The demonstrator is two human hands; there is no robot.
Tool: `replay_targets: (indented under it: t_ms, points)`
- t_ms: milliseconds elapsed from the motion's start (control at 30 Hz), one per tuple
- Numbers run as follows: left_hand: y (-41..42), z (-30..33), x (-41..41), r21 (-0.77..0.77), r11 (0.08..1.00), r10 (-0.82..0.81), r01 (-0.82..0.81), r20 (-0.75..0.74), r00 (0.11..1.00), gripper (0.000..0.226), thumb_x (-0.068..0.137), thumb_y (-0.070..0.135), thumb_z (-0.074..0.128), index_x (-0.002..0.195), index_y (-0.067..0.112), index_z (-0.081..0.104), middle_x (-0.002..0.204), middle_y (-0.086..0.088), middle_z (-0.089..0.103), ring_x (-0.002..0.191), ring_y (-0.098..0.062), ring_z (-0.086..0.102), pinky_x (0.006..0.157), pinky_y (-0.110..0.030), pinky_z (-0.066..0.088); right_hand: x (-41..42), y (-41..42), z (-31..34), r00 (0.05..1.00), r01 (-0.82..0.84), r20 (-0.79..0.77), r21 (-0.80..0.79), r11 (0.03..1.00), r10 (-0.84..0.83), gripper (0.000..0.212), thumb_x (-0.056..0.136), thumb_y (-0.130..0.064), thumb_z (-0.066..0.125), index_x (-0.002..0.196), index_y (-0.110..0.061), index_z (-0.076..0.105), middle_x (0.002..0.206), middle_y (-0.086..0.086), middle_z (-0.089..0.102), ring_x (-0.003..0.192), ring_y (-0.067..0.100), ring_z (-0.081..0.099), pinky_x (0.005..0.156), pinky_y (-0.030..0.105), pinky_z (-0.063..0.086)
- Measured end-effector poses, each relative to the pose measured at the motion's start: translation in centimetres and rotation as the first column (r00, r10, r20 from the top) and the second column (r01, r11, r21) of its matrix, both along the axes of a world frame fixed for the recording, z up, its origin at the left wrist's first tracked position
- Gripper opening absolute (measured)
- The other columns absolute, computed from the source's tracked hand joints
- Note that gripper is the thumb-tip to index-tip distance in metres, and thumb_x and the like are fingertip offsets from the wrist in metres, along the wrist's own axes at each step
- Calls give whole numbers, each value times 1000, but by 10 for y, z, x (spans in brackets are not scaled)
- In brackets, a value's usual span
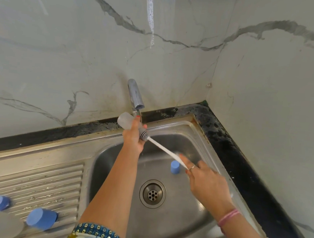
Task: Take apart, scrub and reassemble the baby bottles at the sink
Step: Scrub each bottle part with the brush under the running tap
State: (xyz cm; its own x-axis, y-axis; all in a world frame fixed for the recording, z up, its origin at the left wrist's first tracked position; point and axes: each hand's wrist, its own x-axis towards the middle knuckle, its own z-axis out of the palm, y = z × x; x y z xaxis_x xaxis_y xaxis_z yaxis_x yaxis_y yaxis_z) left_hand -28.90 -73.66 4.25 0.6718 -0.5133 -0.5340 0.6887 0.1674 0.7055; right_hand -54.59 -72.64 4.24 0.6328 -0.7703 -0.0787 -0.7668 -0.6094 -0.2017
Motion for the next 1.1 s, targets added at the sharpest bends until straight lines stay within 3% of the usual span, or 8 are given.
replay_targets:
  t_ms: [100, 167, 200, 267, 367, 533, 800, 1100]
  points:
    - [-1, 4, -5, -81, 996, 36, -41, -63, 997, 44, 86, 29, 72, 121, 14, 52, 110, -6, 62, 84, -13, 68, 83, -34, 57, 7, -6, -2, 999, -35, -18, -78, 996, 33, 60, 101, -26, 39, 150, -47, 10, 94, -7, 30, 64, 8, 48, 59, 24, 48]
    - [0, 7, -5, -154, 986, 37, -57, -132, 991, 44, 85, 26, 74, 120, 12, 52, 111, -7, 61, 85, -14, 68, 88, -35, 56, 11, -2, -4, 974, -24, 224, 270, 962, -39, 42, 99, -33, 47, 140, -42, 42, 89, -10, 45, 59, 5, 51, 56, 21, 49]
    - [1, 7, -4, -185, 980, 39, -69, -158, 987, 43, 84, 25, 74, 118, 11, 52, 110, -8, 62, 83, -13, 69, 89, -35, 56, 11, 5, -4, 906, -61, 378, 565, 823, -192, 37, 97, -33, 54, 133, -41, 53, 82, -9, 52, 54, 4, 49, 50, 20, 46]
    - [6, 4, -4, -294, 950, 41, -106, -219, 975, 46, 83, 27, 75, 119, 11, 52, 102, -9, 65, 77, -11, 70, 87, -35, 57, 8, 15, 1, 703, -288, 306, 948, 136, -641, 33, 90, -28, 65, 123, -34, 63, 73, -2, 54, 45, 6, 39, 37, 19, 33]
    - [12, 1, -4, -422, 890, 46, -171, -289, 956, 55, 82, 34, 75, 124, 12, 48, 95, -9, 70, 81, -13, 72, 85, -36, 58, -3, 21, 12, 677, -532, 32, 712, -458, -736, 37, 91, -23, 63, 127, -17, 64, 71, 2, 42, 42, 4, 26, 37, 15, 16]
    - [12, 0, -7, -281, 954, 64, -107, -158, 985, 45, 87, 33, 70, 125, 16, 51, 107, -7, 59, 95, -17, 61, 85, -30, 54, -12, 18, 28, 613, -479, 188, 861, -172, -768, 42, 91, -22, 58, 132, -19, 57, 70, 5, 46, 42, 7, 31, 34, 17, 24]
    - [8, -2, -21, -363, 929, 46, -69, -72, 996, 57, 88, 5, 66, 140, 13, 43, 121, -11, 57, 109, -26, 59, 84, -41, 57, 19, 41, 35, 900, -124, 425, 473, 872, -102, 53, 101, -28, 44, 149, -40, 26, 77, -5, 50, 58, 4, 50, 56, 25, 48]
    - [17, -6, -27, -398, 901, -142, 172, 103, 984, 51, 88, 7, 64, 135, 16, 47, 113, -6, 59, 105, -22, 61, 96, -41, 53, 51, 19, 51, 939, 17, 304, 426, 904, -161, 41, 101, -23, 41, 141, -14, 46, 83, -10, 51, 57, 7, 51, 53, 23, 50]
